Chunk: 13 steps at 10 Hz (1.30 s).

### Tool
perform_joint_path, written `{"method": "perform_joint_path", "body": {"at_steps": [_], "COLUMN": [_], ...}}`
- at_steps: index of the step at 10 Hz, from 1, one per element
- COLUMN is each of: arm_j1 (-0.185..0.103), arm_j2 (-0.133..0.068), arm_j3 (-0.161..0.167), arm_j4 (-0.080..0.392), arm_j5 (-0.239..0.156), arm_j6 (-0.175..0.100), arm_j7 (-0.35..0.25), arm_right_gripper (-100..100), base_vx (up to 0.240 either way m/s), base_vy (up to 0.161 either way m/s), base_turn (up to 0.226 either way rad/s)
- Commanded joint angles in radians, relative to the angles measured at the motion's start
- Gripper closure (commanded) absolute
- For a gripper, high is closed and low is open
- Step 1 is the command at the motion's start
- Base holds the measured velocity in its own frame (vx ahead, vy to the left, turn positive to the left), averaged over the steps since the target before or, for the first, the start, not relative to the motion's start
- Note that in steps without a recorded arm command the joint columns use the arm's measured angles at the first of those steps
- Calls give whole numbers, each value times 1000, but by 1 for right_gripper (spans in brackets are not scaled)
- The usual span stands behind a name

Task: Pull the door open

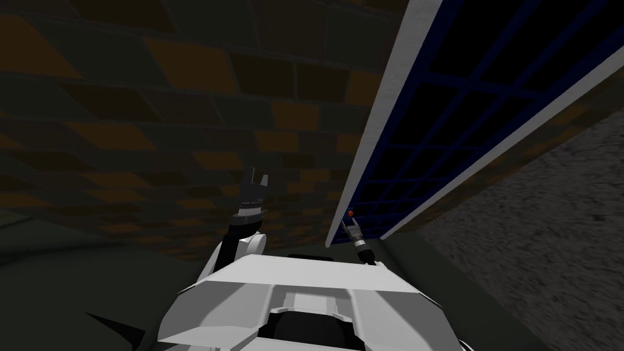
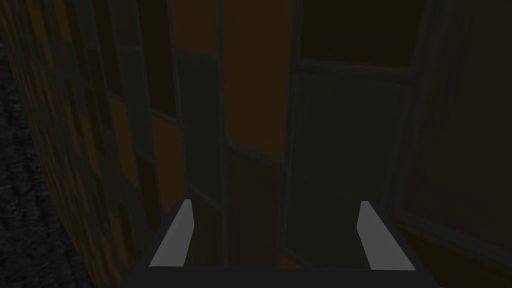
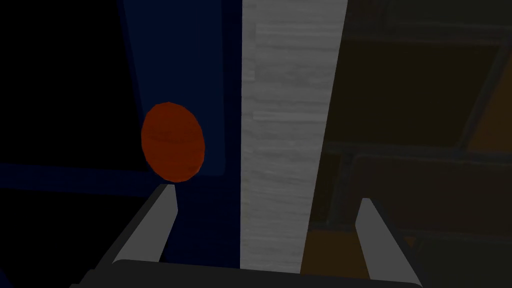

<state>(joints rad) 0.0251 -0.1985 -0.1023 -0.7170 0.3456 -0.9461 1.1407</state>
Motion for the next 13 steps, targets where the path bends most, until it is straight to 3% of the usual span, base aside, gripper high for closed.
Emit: {"method": "perform_joint_path", "body": {"at_steps": [1, 2, 5, 6, 7, 12, 13], "arm_j1": [-17, 2, 28, 39, 39, 39, 39], "arm_j2": [-5, -20, -42, -33, -33, -33, -42], "arm_j3": [-6, -18, -34, -24, -24, -24, -30], "arm_j4": [39, 34, 26, 13, 13, 13, 10], "arm_j5": [-7, -33, -70, -58, -58, -58, -71], "arm_j6": [-20, -25, -32, -23, -23, -23, -24], "arm_j7": [8, 9, 10, 6, 6, 6, -30], "arm_right_gripper": [-100, -100, -100, -100, 100, 100, 100], "base_vx": [66, 109, 141, 34, -33, -3, -20], "base_vy": [-22, -30, -49, -10, 6, -8, -7], "base_turn": [-31, 223, 172, 0, -28, -5, 44]}}
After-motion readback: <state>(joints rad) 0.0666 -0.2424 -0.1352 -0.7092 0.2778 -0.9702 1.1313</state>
